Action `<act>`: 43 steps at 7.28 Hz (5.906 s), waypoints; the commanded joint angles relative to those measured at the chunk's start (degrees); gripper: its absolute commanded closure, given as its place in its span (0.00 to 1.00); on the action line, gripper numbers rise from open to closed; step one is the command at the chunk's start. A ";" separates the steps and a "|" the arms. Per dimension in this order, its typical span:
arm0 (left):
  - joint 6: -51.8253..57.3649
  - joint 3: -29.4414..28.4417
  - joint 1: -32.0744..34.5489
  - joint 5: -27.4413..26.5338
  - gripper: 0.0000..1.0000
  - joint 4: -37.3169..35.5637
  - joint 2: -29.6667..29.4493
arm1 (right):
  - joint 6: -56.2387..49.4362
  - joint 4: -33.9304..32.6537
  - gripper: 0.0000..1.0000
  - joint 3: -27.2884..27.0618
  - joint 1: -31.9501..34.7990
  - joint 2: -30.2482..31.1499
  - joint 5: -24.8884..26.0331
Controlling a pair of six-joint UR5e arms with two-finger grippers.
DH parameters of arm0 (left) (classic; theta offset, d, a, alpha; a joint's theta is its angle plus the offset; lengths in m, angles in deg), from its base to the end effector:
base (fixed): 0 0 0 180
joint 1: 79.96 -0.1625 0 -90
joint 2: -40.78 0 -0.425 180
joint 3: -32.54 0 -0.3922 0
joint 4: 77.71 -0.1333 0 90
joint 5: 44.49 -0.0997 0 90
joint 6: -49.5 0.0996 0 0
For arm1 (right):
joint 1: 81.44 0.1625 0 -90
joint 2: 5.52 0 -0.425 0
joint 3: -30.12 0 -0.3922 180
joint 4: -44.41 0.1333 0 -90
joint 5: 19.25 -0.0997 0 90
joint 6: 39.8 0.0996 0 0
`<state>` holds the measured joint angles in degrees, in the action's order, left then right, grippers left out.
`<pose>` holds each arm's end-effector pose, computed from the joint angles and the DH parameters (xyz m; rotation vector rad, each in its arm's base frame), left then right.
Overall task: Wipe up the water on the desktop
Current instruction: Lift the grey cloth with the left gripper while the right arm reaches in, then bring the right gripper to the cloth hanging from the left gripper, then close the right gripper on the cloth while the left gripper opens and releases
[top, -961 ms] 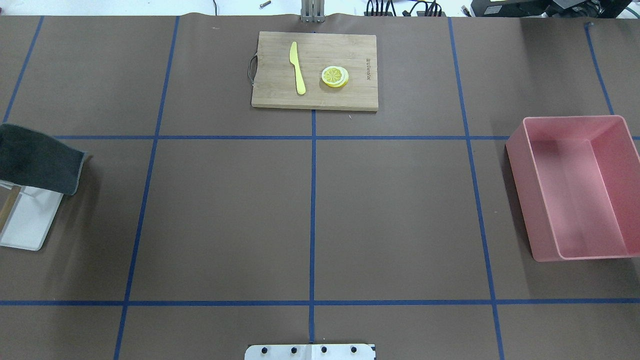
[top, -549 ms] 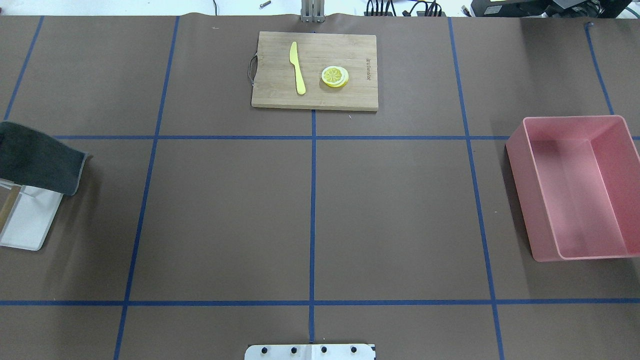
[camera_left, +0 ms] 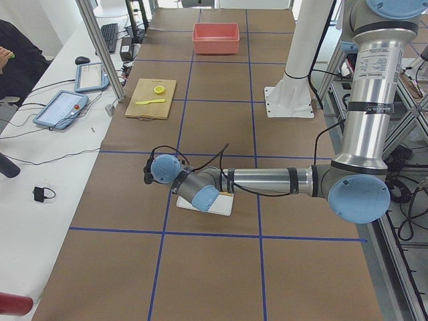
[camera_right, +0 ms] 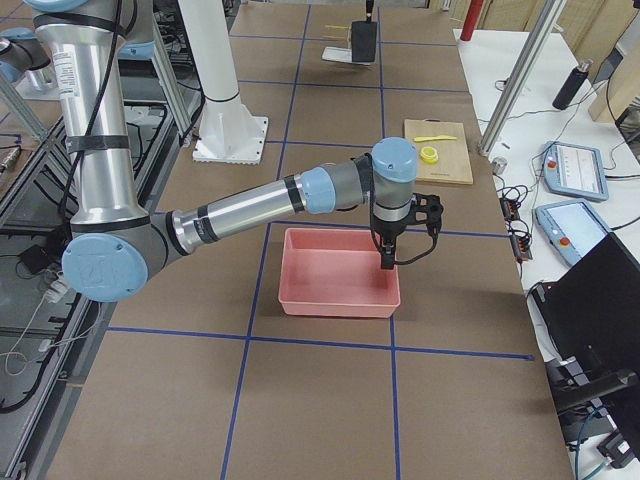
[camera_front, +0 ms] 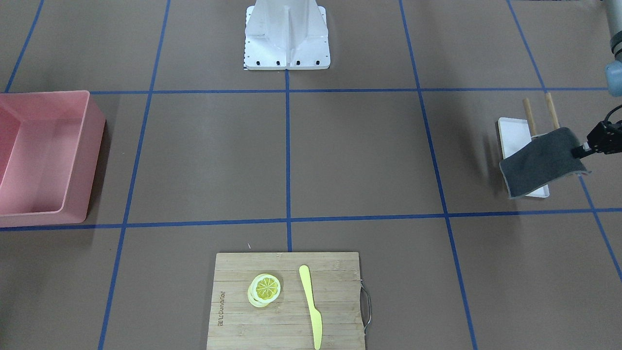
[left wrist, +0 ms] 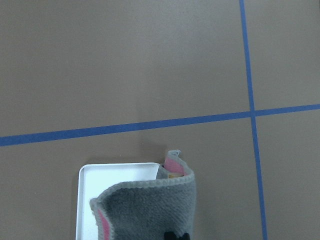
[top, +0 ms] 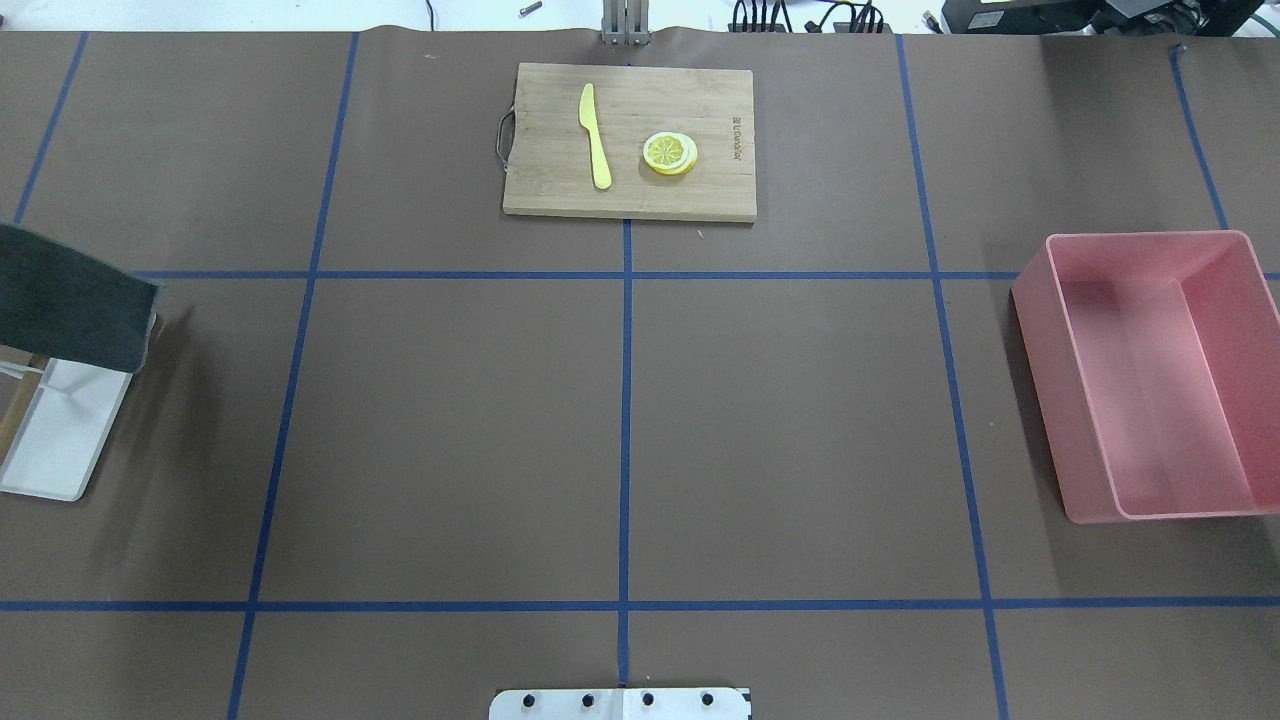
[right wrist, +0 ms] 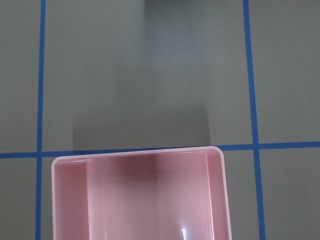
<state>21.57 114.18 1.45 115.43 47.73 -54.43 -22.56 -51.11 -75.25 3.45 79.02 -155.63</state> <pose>0.0403 -0.5327 0.5829 0.0942 1.2730 0.0532 0.0145 -0.5247 0.4861 0.0917 -0.8381 0.0909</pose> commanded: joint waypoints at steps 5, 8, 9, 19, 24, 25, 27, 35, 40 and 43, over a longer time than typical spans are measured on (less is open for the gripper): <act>-27.57 5.19 4.63 7.60 1.00 -8.54 -15.59 | 0.07 0.34 0.00 -2.12 -3.39 -5.41 -4.25; -41.36 6.42 -5.08 -1.67 1.00 -8.46 -22.80 | 9.25 0.42 0.00 -7.73 -12.08 -11.65 -4.50; -46.12 7.30 -8.44 -5.46 1.00 -8.11 -24.14 | 15.12 0.34 0.00 -10.01 -16.64 -16.29 -3.90; -97.89 10.20 -32.53 -36.76 1.00 -6.01 -43.47 | 20.37 30.72 0.01 -11.61 -35.04 -14.84 15.78; -104.60 10.12 -35.54 -39.69 1.00 -5.91 -48.58 | 19.49 36.02 0.01 -11.61 -46.92 -14.93 30.38; -104.61 10.20 -36.85 -40.56 1.00 -5.91 -48.76 | 19.49 36.19 0.01 -11.35 -47.01 -15.54 30.39; -104.70 10.12 -39.92 -43.28 1.00 -5.91 -48.85 | 19.40 36.19 0.03 -11.17 -47.01 -15.72 31.87; -104.44 10.91 -41.34 -44.26 1.00 -5.82 -48.41 | 20.28 36.72 0.78 -11.44 -46.74 -15.02 33.73; -92.54 11.69 -41.25 -44.43 0.02 -5.55 -45.96 | 20.28 36.63 1.00 -11.44 -46.66 -14.84 33.55; -91.16 17.66 -36.19 -43.47 0.01 -5.47 -38.76 | 19.76 27.48 1.00 -12.57 -42.64 -15.27 30.68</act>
<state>-70.10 129.84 -37.77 71.39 42.11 -96.16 -2.50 -17.89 -86.96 -41.50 64.08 -122.95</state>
